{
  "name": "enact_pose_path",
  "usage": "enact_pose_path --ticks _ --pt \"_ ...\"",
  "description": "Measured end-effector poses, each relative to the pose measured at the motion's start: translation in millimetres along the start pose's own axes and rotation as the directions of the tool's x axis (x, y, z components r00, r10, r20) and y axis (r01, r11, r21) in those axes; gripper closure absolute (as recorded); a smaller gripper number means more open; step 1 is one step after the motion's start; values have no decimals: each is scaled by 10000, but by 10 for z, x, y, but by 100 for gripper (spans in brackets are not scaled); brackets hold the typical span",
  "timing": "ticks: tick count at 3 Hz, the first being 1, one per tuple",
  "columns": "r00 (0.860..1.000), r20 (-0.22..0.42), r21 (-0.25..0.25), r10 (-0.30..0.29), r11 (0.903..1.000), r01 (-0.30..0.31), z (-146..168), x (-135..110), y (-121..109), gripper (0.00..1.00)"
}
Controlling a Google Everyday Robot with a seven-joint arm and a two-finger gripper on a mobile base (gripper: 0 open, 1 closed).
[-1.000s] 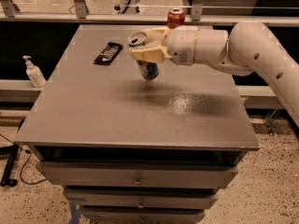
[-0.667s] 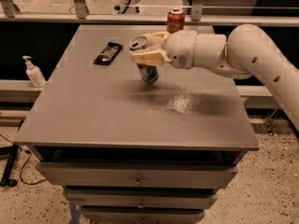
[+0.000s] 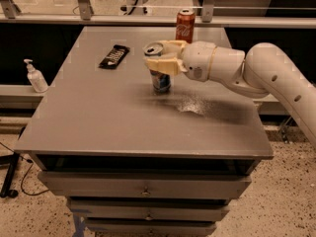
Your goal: Place redbull can upright
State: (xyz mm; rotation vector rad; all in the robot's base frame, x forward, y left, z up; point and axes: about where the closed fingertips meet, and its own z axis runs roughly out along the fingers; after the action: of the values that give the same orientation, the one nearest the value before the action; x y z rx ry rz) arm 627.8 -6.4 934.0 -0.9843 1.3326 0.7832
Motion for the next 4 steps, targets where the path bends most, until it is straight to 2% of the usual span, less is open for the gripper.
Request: enact_pose_path --ticks 1,2,4 --pt "9997 264 261 1 9997 -7 -115 -4 -13 100" --pt "9999 106 288 16 9996 -19 -151 6 5 82" --pt "9997 -145 313 210 9993 -206 -157 65 40 36"
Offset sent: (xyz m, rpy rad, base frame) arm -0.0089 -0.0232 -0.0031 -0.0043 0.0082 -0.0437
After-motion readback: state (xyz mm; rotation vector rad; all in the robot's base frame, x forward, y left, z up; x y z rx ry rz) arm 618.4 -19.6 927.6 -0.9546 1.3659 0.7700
